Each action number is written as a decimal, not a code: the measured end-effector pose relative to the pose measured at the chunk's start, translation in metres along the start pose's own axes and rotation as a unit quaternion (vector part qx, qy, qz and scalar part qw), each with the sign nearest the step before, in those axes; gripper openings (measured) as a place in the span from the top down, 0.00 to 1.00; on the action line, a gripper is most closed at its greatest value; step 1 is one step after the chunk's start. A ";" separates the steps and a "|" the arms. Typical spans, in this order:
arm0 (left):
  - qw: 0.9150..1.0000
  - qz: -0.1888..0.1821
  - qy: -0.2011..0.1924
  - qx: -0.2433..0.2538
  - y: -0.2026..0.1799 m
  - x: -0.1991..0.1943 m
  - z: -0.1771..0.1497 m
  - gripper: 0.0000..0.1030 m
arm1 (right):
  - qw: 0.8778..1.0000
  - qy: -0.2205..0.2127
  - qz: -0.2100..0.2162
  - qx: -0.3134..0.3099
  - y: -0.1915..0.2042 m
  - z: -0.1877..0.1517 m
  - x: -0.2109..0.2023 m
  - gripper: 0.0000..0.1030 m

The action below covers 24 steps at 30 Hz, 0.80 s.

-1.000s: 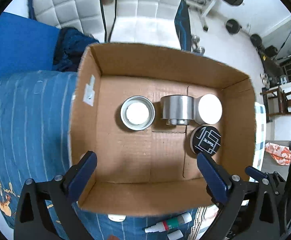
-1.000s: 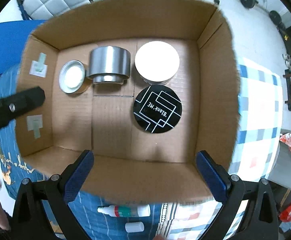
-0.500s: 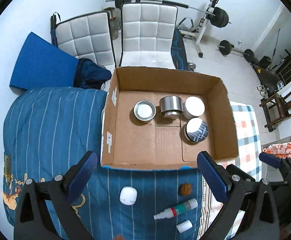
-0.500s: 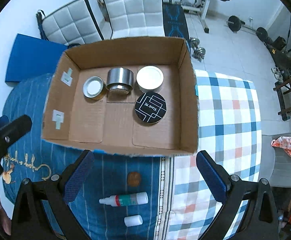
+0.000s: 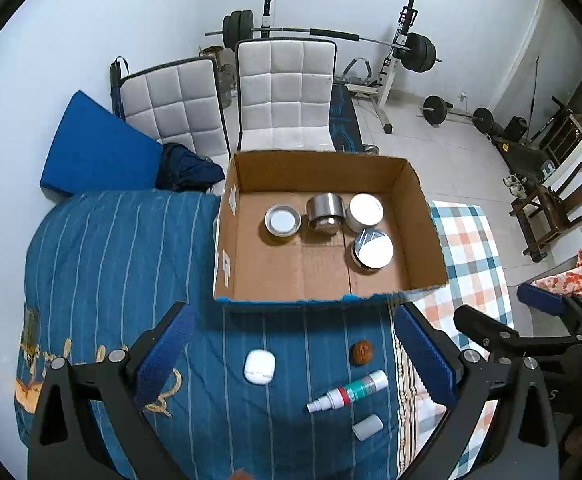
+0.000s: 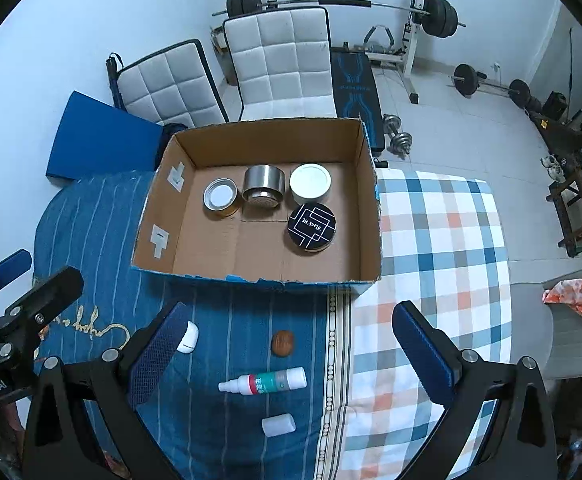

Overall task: Organize rigid objects
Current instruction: 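Grasp the white egg-shaped case with the left gripper while the right grasps the spray bottle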

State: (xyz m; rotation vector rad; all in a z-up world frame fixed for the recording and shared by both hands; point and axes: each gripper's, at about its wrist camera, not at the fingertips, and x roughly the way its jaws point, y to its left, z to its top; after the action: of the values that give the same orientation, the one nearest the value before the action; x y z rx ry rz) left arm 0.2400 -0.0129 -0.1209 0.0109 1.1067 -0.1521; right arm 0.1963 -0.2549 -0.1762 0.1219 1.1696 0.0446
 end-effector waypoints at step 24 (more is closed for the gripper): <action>0.966 0.032 0.228 -0.120 0.068 0.181 -0.121 0.01 | 0.939 0.333 0.012 0.086 -0.005 -0.129 0.254 0.54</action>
State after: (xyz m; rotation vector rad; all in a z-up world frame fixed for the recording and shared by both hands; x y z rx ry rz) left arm 0.2202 0.0434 -0.3416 -0.1419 1.5773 0.0487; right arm 0.1763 -0.2253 -0.4590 0.2920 1.8520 0.0038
